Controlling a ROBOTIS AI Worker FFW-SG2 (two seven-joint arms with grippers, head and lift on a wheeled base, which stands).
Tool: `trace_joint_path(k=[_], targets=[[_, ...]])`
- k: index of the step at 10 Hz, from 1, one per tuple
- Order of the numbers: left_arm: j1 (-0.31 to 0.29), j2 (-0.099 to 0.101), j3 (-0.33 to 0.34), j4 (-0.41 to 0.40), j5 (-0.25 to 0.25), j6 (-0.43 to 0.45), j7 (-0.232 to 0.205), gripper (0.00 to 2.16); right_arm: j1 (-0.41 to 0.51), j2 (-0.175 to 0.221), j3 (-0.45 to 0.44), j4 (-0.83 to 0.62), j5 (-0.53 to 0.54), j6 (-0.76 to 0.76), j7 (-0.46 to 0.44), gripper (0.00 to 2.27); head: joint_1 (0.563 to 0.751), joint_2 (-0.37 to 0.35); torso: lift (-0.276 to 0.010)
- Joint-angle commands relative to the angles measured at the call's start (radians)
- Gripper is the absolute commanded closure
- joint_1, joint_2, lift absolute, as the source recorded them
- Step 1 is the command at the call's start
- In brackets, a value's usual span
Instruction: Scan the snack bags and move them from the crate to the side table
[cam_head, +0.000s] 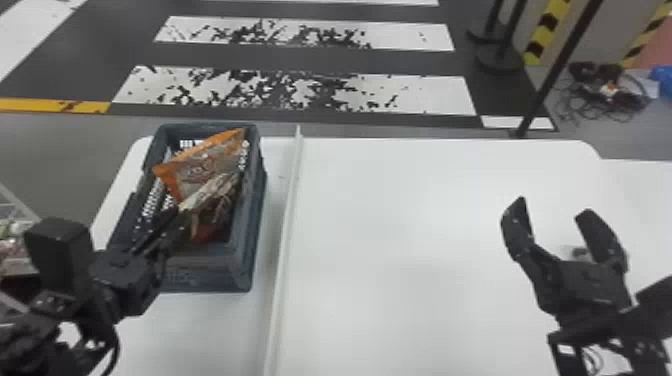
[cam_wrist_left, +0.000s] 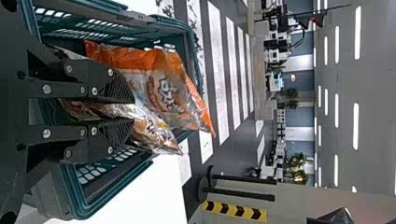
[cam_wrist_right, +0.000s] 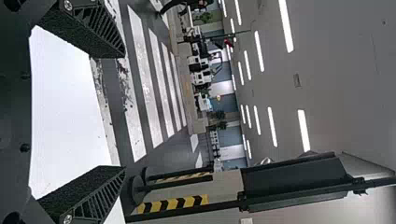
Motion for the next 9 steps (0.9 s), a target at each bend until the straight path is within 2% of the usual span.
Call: trace_joint_path(k=[1, 4, 6, 9], targets=[[-0.003, -0.003, 0.007, -0.006, 0.011, 0.010, 0.000, 1.72, -0.001, 0.001, 0.001, 0.001, 0.000, 0.000, -0.002, 0.07, 0.695, -0.004, -0.087], [0.007, -0.014, 0.018, -0.060, 0.011, 0.004, 0.016, 1.78, 0.002, 0.001, 0.001, 0.000, 0.000, -0.019, -0.009, 0.07, 0.695, -0.002, -0.087], [0.029, -0.017, 0.032, -0.130, 0.022, 0.004, 0.033, 1.78, 0.010, 0.001, 0.001, -0.003, 0.000, -0.037, -0.013, 0.07, 0.695, -0.005, -0.087], [0.049, -0.038, 0.044, -0.247, 0.040, 0.007, 0.063, 1.78, 0.019, 0.001, 0.008, -0.020, 0.012, -0.040, -0.022, 0.07, 0.695, -0.010, -0.087]])
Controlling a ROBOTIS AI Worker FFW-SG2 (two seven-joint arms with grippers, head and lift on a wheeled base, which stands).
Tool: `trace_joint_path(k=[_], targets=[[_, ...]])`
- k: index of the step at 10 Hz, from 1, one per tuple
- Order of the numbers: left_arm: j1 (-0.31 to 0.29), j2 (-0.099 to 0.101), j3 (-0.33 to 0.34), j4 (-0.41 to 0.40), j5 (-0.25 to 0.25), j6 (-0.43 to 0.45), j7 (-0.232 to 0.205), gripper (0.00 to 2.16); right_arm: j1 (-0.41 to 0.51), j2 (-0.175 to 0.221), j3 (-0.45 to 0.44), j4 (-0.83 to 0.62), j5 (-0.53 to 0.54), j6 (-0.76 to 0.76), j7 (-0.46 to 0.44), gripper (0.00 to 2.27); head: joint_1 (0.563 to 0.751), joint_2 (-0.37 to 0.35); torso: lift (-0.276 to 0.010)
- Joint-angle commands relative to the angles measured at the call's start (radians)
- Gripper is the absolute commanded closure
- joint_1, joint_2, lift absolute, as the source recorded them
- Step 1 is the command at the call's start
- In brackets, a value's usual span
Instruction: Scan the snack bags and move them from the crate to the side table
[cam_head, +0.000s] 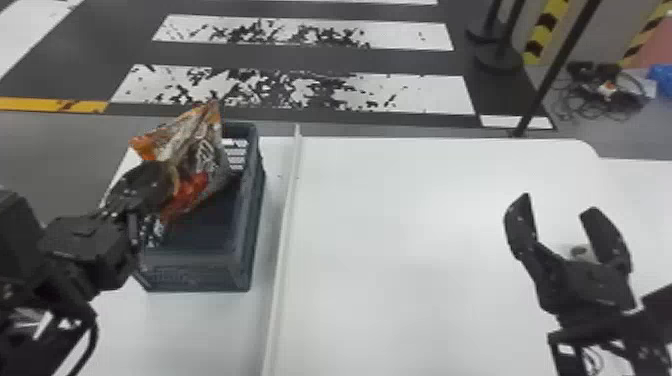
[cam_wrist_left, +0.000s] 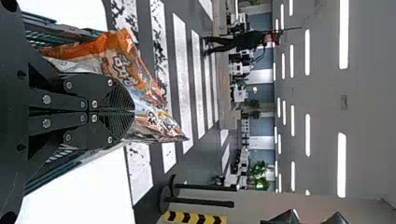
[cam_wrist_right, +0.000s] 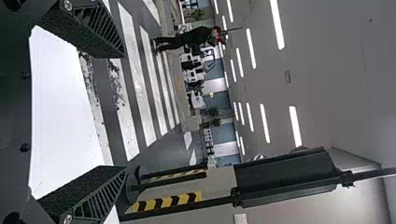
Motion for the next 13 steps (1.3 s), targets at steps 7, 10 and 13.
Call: trace_joint_path(k=[7, 10, 13], targets=[[-0.014, -0.042, -0.111, -0.176, 0.004, 0.035, -0.003, 1.78, -0.003, -0.023, -0.002, -0.052, 0.062, 0.064, -0.046, 0.07, 0.695, -0.078, -0.087], [-0.071, -0.056, -0.257, -0.167, -0.080, 0.072, -0.009, 1.78, -0.005, -0.034, -0.014, -0.061, 0.052, 0.070, -0.058, 0.07, 0.695, -0.146, -0.087], [-0.178, -0.071, -0.458, -0.029, -0.184, 0.090, -0.027, 1.78, -0.020, -0.046, -0.035, -0.051, 0.032, 0.067, -0.064, 0.07, 0.695, -0.244, -0.087]])
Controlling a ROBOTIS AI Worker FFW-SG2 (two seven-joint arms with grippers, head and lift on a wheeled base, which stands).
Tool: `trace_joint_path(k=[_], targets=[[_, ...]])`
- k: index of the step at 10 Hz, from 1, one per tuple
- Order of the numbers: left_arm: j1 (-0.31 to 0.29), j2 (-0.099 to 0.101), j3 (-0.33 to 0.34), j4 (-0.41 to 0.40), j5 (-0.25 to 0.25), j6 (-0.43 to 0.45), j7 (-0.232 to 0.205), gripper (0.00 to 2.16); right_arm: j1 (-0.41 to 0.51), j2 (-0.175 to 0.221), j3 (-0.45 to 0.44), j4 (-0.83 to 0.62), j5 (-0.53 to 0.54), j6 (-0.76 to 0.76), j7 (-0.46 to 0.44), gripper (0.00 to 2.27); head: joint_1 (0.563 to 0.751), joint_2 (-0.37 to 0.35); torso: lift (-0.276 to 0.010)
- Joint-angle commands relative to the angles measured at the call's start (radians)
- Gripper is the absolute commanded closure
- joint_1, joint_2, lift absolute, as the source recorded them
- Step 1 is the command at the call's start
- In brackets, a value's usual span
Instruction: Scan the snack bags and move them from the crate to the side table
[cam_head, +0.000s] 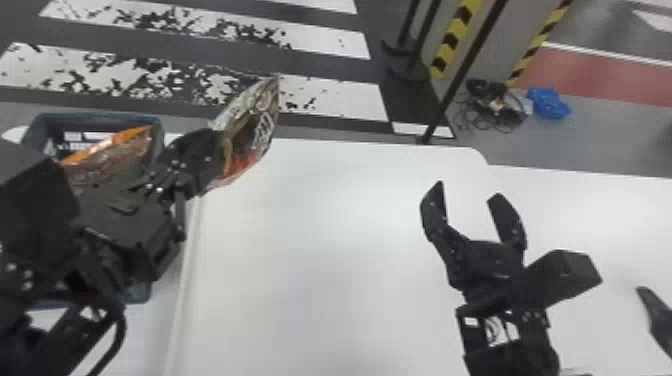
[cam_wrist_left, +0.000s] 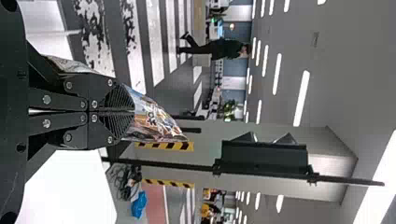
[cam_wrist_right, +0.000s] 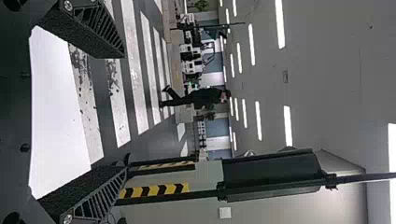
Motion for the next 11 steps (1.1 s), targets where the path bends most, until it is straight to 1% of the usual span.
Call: trace_joint_path(k=[1, 2, 3, 4, 5, 6, 7, 8, 9, 10, 11], targets=[[-0.069, -0.026, -0.110, 0.124, -0.050, 0.005, 0.000, 1.78, -0.020, -0.010, -0.011, 0.015, -0.012, 0.000, -0.008, 0.07, 0.695, -0.286, -0.087], [-0.106, -0.048, -0.164, 0.196, -0.073, 0.005, 0.000, 1.78, -0.027, -0.016, -0.023, 0.019, -0.026, 0.000, -0.009, 0.07, 0.695, -0.326, -0.087], [-0.153, -0.063, -0.239, 0.281, -0.088, 0.002, 0.003, 1.78, -0.040, -0.023, -0.038, 0.022, -0.044, 0.000, -0.009, 0.07, 0.695, -0.350, -0.087], [-0.184, -0.068, -0.297, 0.331, -0.124, 0.002, 0.015, 1.78, -0.070, -0.028, -0.046, 0.039, -0.070, 0.000, -0.011, 0.07, 0.695, -0.350, -0.087], [-0.224, -0.091, -0.343, 0.405, -0.144, 0.002, 0.023, 1.78, -0.084, -0.033, -0.055, 0.044, -0.087, -0.003, -0.011, 0.07, 0.695, -0.350, -0.087], [-0.264, -0.098, -0.389, 0.480, -0.156, 0.002, 0.038, 1.78, -0.092, -0.036, -0.067, 0.041, -0.096, -0.006, -0.018, 0.07, 0.695, -0.350, -0.087], [-0.287, -0.106, -0.417, 0.538, -0.156, -0.001, 0.046, 1.78, -0.095, -0.040, -0.081, 0.038, -0.103, -0.006, -0.021, 0.07, 0.695, -0.350, -0.087], [-0.318, -0.132, -0.441, 0.618, -0.147, -0.014, 0.041, 1.78, -0.101, -0.045, -0.087, 0.039, -0.113, -0.006, -0.021, 0.07, 0.695, -0.350, -0.087], [-0.347, -0.154, -0.475, 0.687, -0.136, -0.044, 0.037, 1.78, -0.105, -0.043, -0.086, 0.047, -0.113, -0.006, -0.021, 0.07, 0.695, -0.350, -0.087], [-0.365, -0.176, -0.503, 0.741, -0.133, -0.051, 0.030, 1.77, -0.109, -0.043, -0.081, 0.053, -0.113, -0.006, -0.021, 0.07, 0.695, -0.350, -0.087], [-0.377, -0.176, -0.530, 0.778, -0.113, -0.051, 0.018, 1.77, -0.113, -0.043, -0.077, 0.055, -0.115, -0.006, -0.021, 0.07, 0.695, -0.350, -0.087]])
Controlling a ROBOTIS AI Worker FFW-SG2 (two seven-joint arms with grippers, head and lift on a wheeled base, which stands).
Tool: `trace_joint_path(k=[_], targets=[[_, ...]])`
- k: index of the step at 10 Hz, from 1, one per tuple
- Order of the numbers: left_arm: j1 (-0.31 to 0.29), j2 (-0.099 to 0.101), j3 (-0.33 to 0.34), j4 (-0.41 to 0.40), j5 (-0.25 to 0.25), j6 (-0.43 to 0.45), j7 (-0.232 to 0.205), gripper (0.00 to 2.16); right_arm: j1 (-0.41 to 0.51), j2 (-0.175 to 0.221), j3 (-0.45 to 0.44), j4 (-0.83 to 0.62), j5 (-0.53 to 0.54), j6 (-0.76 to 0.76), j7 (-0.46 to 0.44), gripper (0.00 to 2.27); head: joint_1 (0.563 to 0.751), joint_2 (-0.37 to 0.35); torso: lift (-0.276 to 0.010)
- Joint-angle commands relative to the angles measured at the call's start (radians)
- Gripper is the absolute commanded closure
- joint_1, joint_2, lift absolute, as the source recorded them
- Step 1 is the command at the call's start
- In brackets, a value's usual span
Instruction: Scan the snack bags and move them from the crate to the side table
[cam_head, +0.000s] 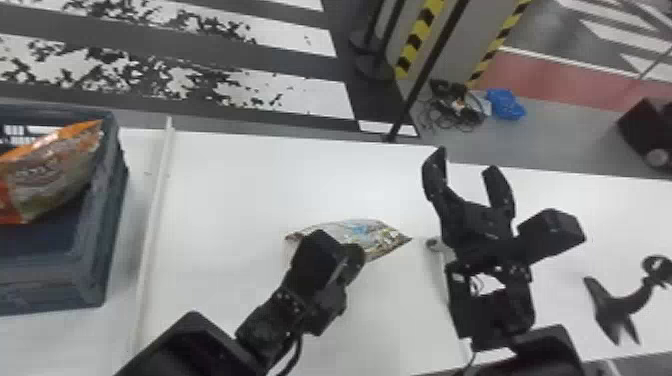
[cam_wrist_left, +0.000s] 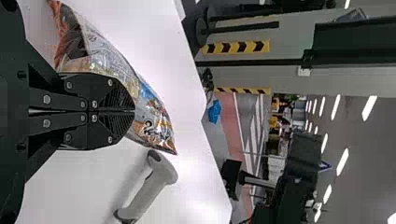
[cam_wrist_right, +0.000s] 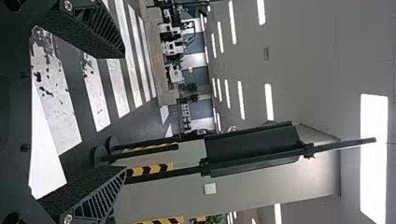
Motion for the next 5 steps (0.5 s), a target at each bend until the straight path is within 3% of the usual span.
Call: trace_joint_path(k=[1, 2, 3, 4, 5], targets=[[-0.009, -0.005, -0.034, 0.024, 0.014, 0.002, 0.002, 1.31, -0.006, -0.003, 0.001, 0.001, -0.009, 0.000, 0.000, 0.07, 0.695, -0.350, -0.087], [-0.003, -0.005, -0.026, 0.010, 0.014, 0.048, -0.004, 0.00, -0.007, -0.011, -0.001, 0.003, -0.015, 0.000, 0.000, 0.07, 0.695, -0.350, -0.087], [0.012, -0.005, -0.013, -0.024, 0.019, 0.076, -0.006, 0.00, -0.009, -0.011, -0.001, 0.003, -0.015, 0.000, 0.000, 0.07, 0.695, -0.350, -0.087], [0.052, -0.005, 0.023, -0.091, 0.056, 0.100, -0.010, 0.03, -0.009, -0.011, 0.004, 0.003, -0.015, 0.000, 0.000, 0.07, 0.695, -0.350, -0.087], [0.104, 0.011, 0.049, -0.165, 0.073, 0.131, -0.025, 0.04, -0.010, -0.009, 0.018, 0.003, -0.012, 0.000, 0.000, 0.07, 0.695, -0.350, -0.087]])
